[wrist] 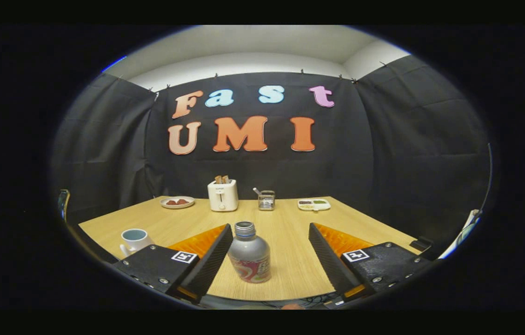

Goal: Take the bottle from table, then pour the juice into the cup, finally place the bottle on the coaster

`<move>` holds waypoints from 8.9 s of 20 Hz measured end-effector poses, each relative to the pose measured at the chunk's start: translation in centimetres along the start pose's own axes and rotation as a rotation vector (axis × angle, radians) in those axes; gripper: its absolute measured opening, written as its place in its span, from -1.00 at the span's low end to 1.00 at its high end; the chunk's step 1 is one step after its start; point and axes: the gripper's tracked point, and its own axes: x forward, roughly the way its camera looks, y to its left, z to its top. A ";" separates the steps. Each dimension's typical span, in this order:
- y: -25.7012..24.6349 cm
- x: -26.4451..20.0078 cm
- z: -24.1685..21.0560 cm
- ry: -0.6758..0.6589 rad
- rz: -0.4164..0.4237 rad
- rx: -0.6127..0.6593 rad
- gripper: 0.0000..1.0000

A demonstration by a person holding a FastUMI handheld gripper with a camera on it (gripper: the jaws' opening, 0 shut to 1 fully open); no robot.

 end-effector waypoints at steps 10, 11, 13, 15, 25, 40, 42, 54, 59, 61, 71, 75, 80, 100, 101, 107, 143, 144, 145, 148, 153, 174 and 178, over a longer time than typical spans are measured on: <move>3.0 1.1 -4.4 0.052 0.090 -0.022 0.96; 3.0 1.3 -4.8 0.059 0.094 -0.015 0.96; 3.1 1.6 -5.8 0.079 0.102 0.001 0.96; 2.9 1.9 -7.0 0.103 0.100 0.006 0.96; 2.5 3.6 -11.2 0.205 0.083 0.016 0.96; 3.7 4.3 -10.5 0.220 0.065 -0.054 0.51; 4.5 4.3 -10.0 0.215 0.075 -0.090 0.51; 10.1 4.4 -7.3 0.156 0.089 -0.370 0.51; 12.2 4.4 -6.1 0.117 0.073 -0.527 0.51; 12.6 4.3 -5.9 0.109 0.062 -0.579 0.51; 15.6 4.2 -5.6 0.071 0.032 -0.857 0.51; 16.2 4.3 -5.6 0.042 0.008 -1.012 0.51; 17.3 4.3 -5.5 0.011 0.005 -1.127 0.50; 18.7 4.5 -4.9 -0.035 0.009 -1.425 0.49; 18.7 4.5 -5.0 -0.036 0.010 -1.436 0.49; 18.7 4.6 -5.0 -0.038 0.011 -1.521 0.49; 19.6 4.7 -3.2 -0.059 -0.009 -1.818 0.48; 19.6 4.7 -3.1 -0.060 -0.013 -1.824 0.48; 19.6 4.6 -3.0 -0.061 -0.015 -1.830 0.48; 19.5 4.7 -2.9 -0.055 -0.018 -1.844 0.49; 19.5 4.7 -2.7 -0.047 -0.025 -1.858 0.48; 19.9 4.8 -1.8 -0.076 -0.053 -1.926 0.48; 19.9 4.9 -1.6 -0.080 -0.054 -1.943 0.48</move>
